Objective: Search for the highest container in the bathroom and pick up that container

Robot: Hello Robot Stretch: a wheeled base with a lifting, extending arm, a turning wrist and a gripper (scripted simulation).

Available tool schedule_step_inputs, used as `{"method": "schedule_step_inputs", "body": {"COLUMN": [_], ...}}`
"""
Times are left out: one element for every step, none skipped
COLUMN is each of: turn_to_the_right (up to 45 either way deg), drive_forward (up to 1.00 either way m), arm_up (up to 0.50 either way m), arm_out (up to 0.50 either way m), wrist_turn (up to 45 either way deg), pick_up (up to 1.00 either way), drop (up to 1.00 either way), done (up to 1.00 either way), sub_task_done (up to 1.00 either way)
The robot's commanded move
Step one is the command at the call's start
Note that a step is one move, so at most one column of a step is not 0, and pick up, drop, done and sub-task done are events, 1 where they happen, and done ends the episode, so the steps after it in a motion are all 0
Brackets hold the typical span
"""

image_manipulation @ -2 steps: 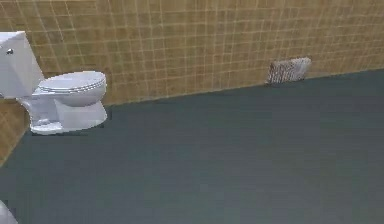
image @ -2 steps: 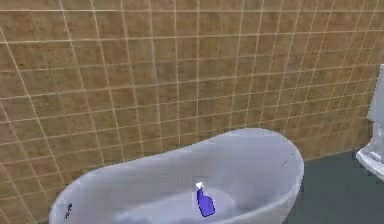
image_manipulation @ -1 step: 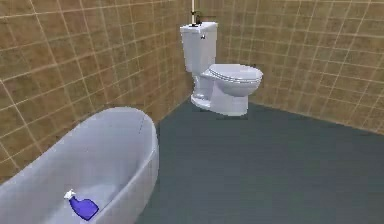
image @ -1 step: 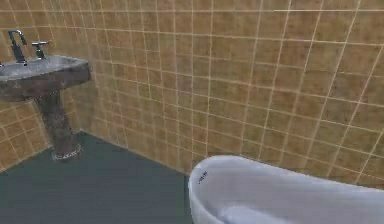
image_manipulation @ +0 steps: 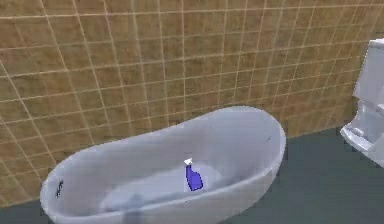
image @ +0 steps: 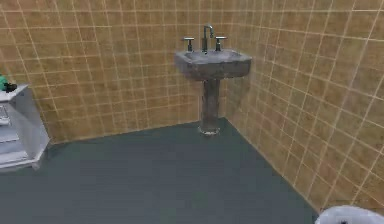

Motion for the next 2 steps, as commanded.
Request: {"method": "schedule_step_inputs", "body": {"turn_to_the_right": [-33.0, 0.0], "drive_forward": [0.0, 1.0], "arm_up": [0.0, 0.0], "arm_out": [0.0, 0.0], "wrist_turn": [0.0, 0.0], "pick_up": [0.0, 0.0], "drop": [0.0, 0.0], "done": [0.0, 0.0], "sub_task_done": [0.0, 0.0]}}
